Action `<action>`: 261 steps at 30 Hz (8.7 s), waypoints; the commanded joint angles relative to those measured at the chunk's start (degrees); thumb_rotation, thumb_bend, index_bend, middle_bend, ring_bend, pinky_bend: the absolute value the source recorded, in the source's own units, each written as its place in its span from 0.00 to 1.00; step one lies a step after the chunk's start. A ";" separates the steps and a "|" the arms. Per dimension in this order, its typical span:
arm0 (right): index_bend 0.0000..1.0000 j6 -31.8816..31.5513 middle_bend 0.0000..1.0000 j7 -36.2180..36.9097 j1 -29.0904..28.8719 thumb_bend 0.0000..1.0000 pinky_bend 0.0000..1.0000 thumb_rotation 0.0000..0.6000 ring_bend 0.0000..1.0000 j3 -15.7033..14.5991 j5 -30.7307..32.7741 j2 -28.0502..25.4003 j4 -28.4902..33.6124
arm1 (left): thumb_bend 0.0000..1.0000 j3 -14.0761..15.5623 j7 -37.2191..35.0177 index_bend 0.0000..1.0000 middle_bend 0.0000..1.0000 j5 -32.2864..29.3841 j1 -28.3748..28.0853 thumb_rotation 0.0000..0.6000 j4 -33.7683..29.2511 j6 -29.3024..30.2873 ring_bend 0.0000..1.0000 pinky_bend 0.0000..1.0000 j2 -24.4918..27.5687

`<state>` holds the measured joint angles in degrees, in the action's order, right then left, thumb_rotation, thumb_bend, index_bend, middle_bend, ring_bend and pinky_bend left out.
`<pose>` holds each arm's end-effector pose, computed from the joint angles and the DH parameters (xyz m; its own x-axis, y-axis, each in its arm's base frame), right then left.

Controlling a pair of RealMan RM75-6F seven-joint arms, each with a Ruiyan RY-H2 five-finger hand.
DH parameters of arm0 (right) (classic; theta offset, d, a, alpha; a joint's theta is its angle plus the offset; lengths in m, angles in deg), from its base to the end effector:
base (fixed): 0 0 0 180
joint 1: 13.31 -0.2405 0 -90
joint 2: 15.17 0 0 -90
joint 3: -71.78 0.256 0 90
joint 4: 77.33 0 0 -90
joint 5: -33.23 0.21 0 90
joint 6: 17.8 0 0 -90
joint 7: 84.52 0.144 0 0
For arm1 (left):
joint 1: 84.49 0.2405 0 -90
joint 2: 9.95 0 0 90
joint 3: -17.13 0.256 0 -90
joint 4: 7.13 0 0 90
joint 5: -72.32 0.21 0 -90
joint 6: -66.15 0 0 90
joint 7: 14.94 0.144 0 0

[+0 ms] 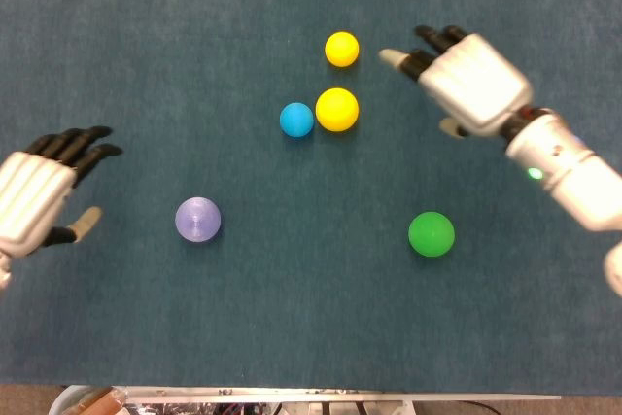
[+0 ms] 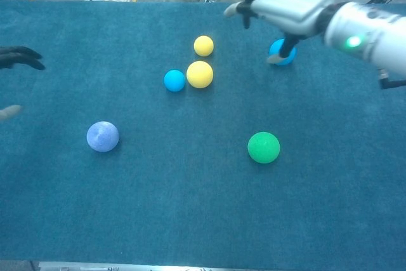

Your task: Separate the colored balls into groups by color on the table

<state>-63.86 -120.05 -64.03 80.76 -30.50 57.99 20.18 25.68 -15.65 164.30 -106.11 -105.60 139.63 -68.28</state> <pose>-0.1033 -0.3486 0.0338 0.7594 -0.1109 0.6411 -0.5598 -0.6136 0.5569 -0.2623 0.2112 0.1273 0.4787 0.2646 0.8372 0.8571 -0.3473 -0.3804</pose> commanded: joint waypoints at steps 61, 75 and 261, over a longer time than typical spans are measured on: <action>0.47 3.32 0.51 -9.95 -16.70 0.12 0.25 1.00 0.22 -2.24 14.66 30.82 -32.39 | 0.32 -0.93 -7.93 0.19 0.12 2.64 13.86 1.00 1.60 7.76 0.14 0.20 4.86; 0.47 3.84 0.51 -9.14 -19.08 0.13 0.25 1.00 0.22 2.06 17.89 31.27 -34.96 | 0.32 -1.01 -7.30 0.19 0.12 2.99 14.63 1.00 0.99 7.62 0.14 0.19 5.04; 0.42 -0.15 0.52 -8.52 -17.31 0.14 0.23 1.00 0.22 -7.32 8.77 26.26 -21.48 | 0.32 -0.20 -10.30 0.19 0.11 4.95 18.28 1.00 2.11 8.87 0.14 0.18 5.37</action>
<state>-63.58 -129.23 -81.97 73.73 -20.88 85.13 -2.19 25.48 -25.94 169.25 -87.83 -103.48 148.49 -62.91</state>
